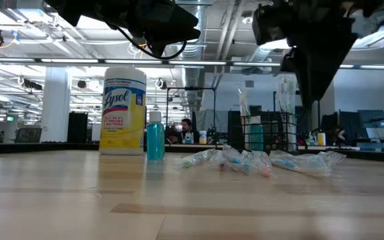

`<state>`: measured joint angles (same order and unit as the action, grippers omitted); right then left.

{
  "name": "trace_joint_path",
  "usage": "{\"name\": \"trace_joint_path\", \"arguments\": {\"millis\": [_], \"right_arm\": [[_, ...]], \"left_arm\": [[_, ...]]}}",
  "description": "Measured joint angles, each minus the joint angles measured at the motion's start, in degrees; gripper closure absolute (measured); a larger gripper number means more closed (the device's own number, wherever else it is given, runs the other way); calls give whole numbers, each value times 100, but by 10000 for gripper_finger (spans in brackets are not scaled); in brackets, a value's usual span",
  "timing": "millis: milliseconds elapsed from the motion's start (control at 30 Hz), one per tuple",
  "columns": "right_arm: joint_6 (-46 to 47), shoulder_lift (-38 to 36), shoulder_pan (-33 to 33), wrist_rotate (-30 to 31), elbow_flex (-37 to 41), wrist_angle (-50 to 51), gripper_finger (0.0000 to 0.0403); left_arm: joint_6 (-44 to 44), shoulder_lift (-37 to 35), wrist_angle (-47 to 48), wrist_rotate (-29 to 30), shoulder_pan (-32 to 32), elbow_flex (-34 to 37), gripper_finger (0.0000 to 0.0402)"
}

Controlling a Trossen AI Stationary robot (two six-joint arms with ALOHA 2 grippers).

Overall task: Pick & Place toothbrushing station
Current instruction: Put the right blue toothbrush into the black wire organizer

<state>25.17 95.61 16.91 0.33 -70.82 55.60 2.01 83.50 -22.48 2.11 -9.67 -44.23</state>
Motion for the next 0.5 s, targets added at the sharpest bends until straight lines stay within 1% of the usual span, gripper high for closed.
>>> {"name": "trace_joint_path", "arguments": {"millis": [100, 200, 233, 367, 500], "right_arm": [[147, 0, 2, 67, 165, -244, 278], [1391, 0, -104, 421, 176, -403, 278], [1720, 0, -150, 450, 176, -440, 278], [2498, 2, -235, 464, 176, -453, 278], [2921, 80, -167, 398, 169, -485, 278]], "left_arm": [[1, 0, -2, 0, 0, 0, 271], [0, 0, -24, 0, 0, 0, 271], [1, 0, -37, 0, 0, 0, 271], [1, 0, -42, 0, 0, 0, 271], [111, 0, -43, 0, 0, 0, 271]]}}
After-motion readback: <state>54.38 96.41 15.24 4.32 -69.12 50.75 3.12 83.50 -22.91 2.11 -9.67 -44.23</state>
